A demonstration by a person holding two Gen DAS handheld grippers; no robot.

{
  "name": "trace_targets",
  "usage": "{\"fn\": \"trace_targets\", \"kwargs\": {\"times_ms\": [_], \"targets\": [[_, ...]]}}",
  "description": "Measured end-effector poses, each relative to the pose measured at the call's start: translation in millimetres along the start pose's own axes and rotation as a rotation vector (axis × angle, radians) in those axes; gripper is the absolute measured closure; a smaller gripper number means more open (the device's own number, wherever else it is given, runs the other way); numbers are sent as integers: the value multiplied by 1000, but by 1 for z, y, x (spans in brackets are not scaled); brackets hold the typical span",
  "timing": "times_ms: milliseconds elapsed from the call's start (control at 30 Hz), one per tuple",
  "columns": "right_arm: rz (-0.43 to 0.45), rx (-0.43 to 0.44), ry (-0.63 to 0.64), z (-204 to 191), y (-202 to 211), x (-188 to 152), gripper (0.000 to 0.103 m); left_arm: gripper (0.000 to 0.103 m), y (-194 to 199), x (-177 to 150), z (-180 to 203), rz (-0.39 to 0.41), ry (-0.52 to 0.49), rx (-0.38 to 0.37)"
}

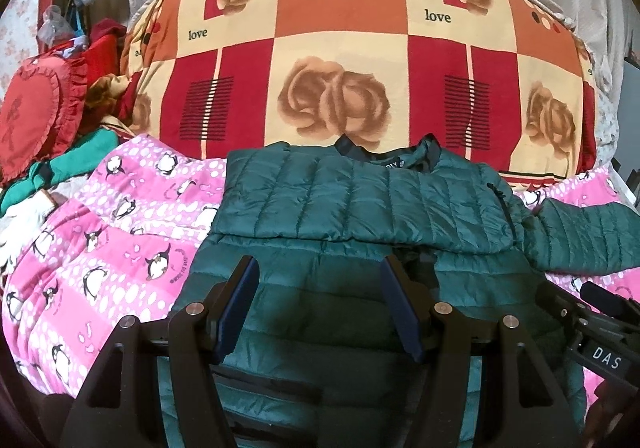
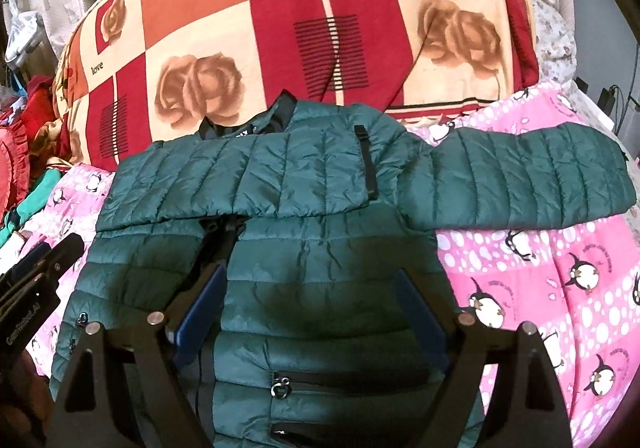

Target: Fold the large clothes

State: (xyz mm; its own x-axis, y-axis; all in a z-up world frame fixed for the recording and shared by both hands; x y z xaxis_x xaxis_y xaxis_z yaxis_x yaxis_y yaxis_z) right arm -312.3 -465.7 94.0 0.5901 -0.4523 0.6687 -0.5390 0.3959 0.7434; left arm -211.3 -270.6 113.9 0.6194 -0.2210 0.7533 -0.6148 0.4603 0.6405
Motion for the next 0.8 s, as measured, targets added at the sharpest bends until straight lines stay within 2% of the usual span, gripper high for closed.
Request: {"fn": "trace_targets", "kwargs": {"times_ms": [167, 467, 800], "targets": [[-4, -7, -6, 7, -2, -1, 14, 64, -4, -2, 4, -13, 20, -30], [-9, -30, -21, 25, -8, 2, 14, 64, -15, -2, 25, -26, -3, -59], [-3, -77, -39, 55, -15, 12, 13, 64, -27, 3, 62, -40, -43, -105]]}}
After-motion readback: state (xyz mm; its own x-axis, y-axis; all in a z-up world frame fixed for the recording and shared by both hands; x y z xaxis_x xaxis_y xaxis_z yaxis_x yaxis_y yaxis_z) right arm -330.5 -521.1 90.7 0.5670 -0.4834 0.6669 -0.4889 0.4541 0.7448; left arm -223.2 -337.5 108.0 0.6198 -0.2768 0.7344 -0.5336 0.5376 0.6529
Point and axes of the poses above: each gripper's, at about its wrist camera, not at the fingertips, and y roughly against the way its jaws point, z to its right, x to its top, the point moved 4 cm from there along -y, roughly the way its jaws point, and after that the axes turned 8 degrees about -x, right-handed, at the moved point
